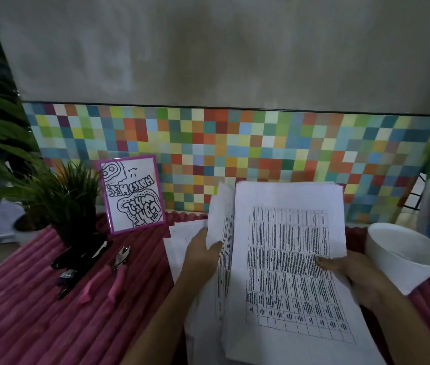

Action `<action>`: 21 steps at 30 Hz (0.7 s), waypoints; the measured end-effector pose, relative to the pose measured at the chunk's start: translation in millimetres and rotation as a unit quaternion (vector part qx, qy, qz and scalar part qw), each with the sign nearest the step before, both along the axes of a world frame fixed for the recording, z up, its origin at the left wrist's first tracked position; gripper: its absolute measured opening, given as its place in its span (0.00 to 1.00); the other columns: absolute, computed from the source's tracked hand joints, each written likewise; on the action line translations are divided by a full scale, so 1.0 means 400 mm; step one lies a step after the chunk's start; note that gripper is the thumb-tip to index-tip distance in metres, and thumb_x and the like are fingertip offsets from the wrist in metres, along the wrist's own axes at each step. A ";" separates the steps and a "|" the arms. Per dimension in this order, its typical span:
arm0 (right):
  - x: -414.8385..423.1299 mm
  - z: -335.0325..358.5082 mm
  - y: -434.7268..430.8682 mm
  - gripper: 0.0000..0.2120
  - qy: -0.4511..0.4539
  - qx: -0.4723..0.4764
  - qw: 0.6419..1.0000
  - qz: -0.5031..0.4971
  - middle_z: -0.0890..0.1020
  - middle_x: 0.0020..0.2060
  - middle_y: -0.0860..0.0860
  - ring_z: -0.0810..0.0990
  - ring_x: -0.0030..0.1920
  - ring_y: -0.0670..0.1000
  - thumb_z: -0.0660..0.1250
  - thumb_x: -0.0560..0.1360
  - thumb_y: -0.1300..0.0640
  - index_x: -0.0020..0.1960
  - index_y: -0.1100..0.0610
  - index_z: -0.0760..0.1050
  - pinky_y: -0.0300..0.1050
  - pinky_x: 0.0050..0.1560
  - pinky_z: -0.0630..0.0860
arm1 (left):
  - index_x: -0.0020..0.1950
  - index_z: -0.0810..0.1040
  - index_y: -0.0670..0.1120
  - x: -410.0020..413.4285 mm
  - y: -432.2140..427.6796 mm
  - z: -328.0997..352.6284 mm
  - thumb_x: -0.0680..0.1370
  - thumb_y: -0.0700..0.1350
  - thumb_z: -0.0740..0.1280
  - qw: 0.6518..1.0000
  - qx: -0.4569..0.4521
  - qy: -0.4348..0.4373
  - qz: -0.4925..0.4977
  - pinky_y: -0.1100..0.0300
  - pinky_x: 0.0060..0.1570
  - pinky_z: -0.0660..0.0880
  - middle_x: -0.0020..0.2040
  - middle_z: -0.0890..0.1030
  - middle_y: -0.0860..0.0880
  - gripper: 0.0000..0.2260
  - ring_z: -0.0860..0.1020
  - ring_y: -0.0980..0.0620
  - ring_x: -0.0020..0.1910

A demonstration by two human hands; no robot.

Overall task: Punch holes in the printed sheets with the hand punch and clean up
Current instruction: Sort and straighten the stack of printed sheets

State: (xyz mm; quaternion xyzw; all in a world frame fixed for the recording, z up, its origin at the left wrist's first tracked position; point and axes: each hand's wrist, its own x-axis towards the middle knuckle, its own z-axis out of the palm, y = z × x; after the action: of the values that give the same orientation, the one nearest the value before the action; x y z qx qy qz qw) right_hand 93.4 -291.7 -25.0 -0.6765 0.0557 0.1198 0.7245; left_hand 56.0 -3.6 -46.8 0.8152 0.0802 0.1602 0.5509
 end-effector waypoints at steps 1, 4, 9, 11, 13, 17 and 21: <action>0.000 0.000 -0.001 0.22 -0.001 0.013 1.000 0.008 0.85 0.50 0.57 0.84 0.51 0.57 0.71 0.65 0.68 0.59 0.62 0.78 0.58 0.56 0.77 | 0.68 0.73 0.41 -0.001 -0.006 -0.006 0.80 0.40 0.64 1.000 0.007 -0.029 0.001 0.52 0.64 0.72 0.61 0.79 0.46 0.16 0.77 0.48 0.61; -0.001 0.002 -0.001 0.18 -0.018 0.049 0.998 0.020 0.86 0.49 0.55 0.86 0.47 0.51 0.69 0.69 0.70 0.58 0.62 0.78 0.46 0.42 0.80 | 0.72 0.69 0.43 -0.018 -0.020 0.002 0.81 0.45 0.61 0.994 0.031 -0.102 -0.001 0.56 0.69 0.67 0.68 0.74 0.52 0.19 0.73 0.55 0.65; 0.002 0.000 0.009 0.25 -0.072 0.091 0.993 0.026 0.84 0.55 0.54 0.82 0.56 0.52 0.72 0.64 0.67 0.61 0.62 0.77 0.51 0.61 0.75 | 0.59 0.79 0.46 -0.016 0.001 0.041 0.72 0.34 0.74 0.976 -0.178 -0.126 0.000 0.59 0.51 0.80 0.51 0.85 0.51 0.17 0.83 0.53 0.52; 0.001 0.001 0.015 0.27 -0.085 0.105 0.991 0.023 0.84 0.55 0.55 0.83 0.56 0.53 0.74 0.62 0.65 0.61 0.63 0.77 0.44 0.50 0.81 | 0.59 0.79 0.44 -0.020 0.006 0.054 0.69 0.33 0.75 0.963 -0.241 -0.121 -0.014 0.63 0.46 0.80 0.50 0.86 0.50 0.19 0.84 0.51 0.50; 0.004 -0.004 0.020 0.32 -0.103 0.119 0.987 0.011 0.84 0.55 0.54 0.82 0.56 0.53 0.79 0.55 0.62 0.59 0.63 0.77 0.41 0.48 0.81 | 0.60 0.79 0.43 -0.022 0.008 0.058 0.68 0.33 0.76 0.952 -0.280 -0.118 -0.025 0.63 0.47 0.80 0.51 0.86 0.49 0.21 0.84 0.51 0.51; 0.010 -0.009 0.032 0.30 -0.116 0.144 0.983 -0.008 0.84 0.54 0.53 0.83 0.55 0.51 0.75 0.54 0.63 0.57 0.61 0.78 0.39 0.52 0.80 | 0.63 0.77 0.43 -0.019 0.005 0.054 0.63 0.42 0.77 0.943 -0.311 -0.112 -0.045 0.59 0.54 0.78 0.55 0.84 0.49 0.29 0.83 0.51 0.55; 0.005 -0.009 0.036 0.24 -0.113 0.147 0.982 0.014 0.85 0.53 0.54 0.84 0.52 0.50 0.72 0.62 0.68 0.57 0.63 0.77 0.38 0.45 0.81 | 0.60 0.78 0.41 -0.006 0.004 0.045 0.66 0.40 0.73 0.933 -0.334 -0.112 -0.076 0.63 0.45 0.80 0.50 0.86 0.49 0.22 0.84 0.52 0.50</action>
State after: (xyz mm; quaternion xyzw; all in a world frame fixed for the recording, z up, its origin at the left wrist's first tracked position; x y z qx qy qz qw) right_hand 95.2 -277.3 -28.6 -0.5721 -0.0542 0.0592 0.8162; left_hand 53.5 -2.1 -28.6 0.5645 0.0041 0.1723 0.8073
